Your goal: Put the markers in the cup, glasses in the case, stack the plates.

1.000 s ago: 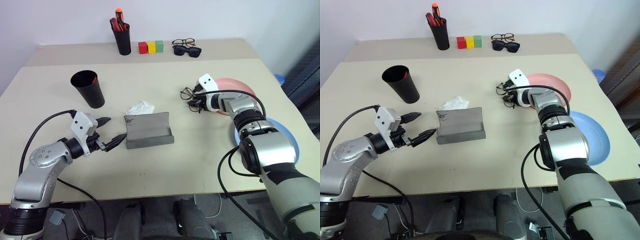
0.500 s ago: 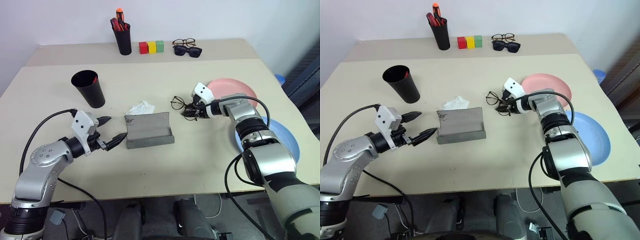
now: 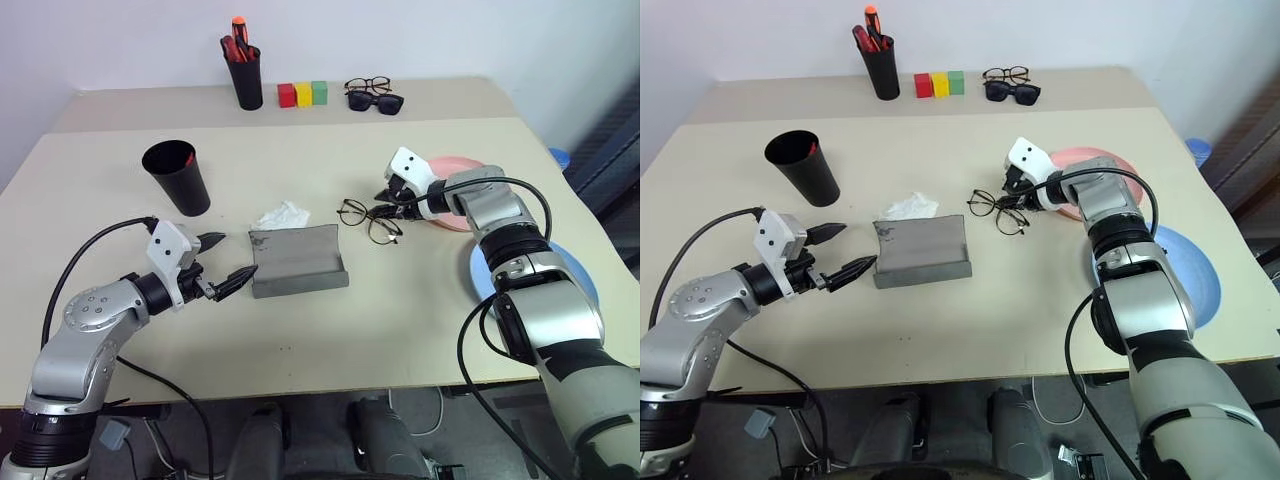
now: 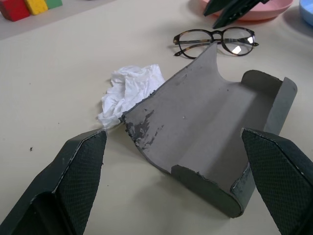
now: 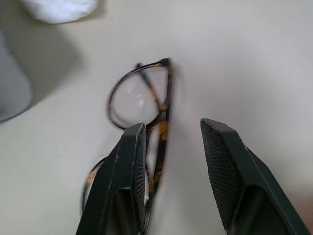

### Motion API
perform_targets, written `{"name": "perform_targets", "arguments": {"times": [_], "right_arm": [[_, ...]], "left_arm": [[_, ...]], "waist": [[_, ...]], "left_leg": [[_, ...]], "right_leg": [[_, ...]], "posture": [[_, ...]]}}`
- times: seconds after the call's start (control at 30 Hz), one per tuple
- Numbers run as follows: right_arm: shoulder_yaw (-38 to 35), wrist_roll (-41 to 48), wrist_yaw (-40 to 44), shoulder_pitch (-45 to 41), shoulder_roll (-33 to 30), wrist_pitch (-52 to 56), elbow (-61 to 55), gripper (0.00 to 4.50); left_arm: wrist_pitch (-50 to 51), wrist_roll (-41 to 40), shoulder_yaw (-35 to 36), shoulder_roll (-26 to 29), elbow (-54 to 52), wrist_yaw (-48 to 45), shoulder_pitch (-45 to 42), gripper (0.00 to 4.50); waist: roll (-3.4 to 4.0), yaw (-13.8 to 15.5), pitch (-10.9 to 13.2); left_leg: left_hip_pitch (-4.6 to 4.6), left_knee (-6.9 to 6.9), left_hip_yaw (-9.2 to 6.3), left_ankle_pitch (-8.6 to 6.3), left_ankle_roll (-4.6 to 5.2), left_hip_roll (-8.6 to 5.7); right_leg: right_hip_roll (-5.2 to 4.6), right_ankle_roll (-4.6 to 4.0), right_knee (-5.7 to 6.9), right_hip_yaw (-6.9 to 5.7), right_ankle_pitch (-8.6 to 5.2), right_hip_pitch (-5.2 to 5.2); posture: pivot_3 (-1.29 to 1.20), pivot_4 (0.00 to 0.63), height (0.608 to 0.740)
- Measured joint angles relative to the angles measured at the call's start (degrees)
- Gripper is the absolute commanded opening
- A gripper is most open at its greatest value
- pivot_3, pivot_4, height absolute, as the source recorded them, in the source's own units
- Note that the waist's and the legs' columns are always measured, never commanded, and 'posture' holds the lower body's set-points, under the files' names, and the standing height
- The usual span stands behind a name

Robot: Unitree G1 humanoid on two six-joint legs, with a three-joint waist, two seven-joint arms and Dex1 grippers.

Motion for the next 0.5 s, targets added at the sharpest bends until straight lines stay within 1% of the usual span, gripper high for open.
{"name": "perform_targets", "arguments": {"times": [0.2, 0.37, 0.5], "right_arm": [[0.75, -1.65, -4.45, 2.32, -0.01, 2.97, -4.59, 1.76], [1.57, -2.09, -5.2, 5.21, -0.08, 5.99, -10.7, 1.76], [1.71, -3.54, -9.44, 6.97, -0.78, 8.14, -17.73, 1.76]], "left_arm": [[-0.12, 0.04, 0.0, 0.0, 0.07, -0.27, 0.02, 4.5], [-0.24, 0.08, 0.0, 0.01, 0.62, -0.74, 0.01, 4.5], [-0.55, 0.1, -0.01, 0.0, 0.99, -0.98, 0.23, 4.5]], "waist": [[0.0, -0.03, 0.0], [0.0, -0.02, 0.0], [0.0, -0.01, 0.0]], "left_leg": [[0.0, 0.0, 0.0, 0.0, 0.0, 0.0], [0.0, -0.01, 0.0, 0.0, 0.0, 0.0], [0.0, -0.01, 0.0, 0.0, 0.0, 0.0]], "right_leg": [[0.0, 0.0, 0.0, 0.0, 0.0, 0.0], [0.01, 0.0, 0.0, 0.0, 0.0, 0.0], [0.01, 0.0, 0.0, 0.0, 0.0, -0.01]], "posture": [[0.0, 0.15, 0.74], [0.0, 0.15, 0.74], [0.0, 0.15, 0.74]]}}
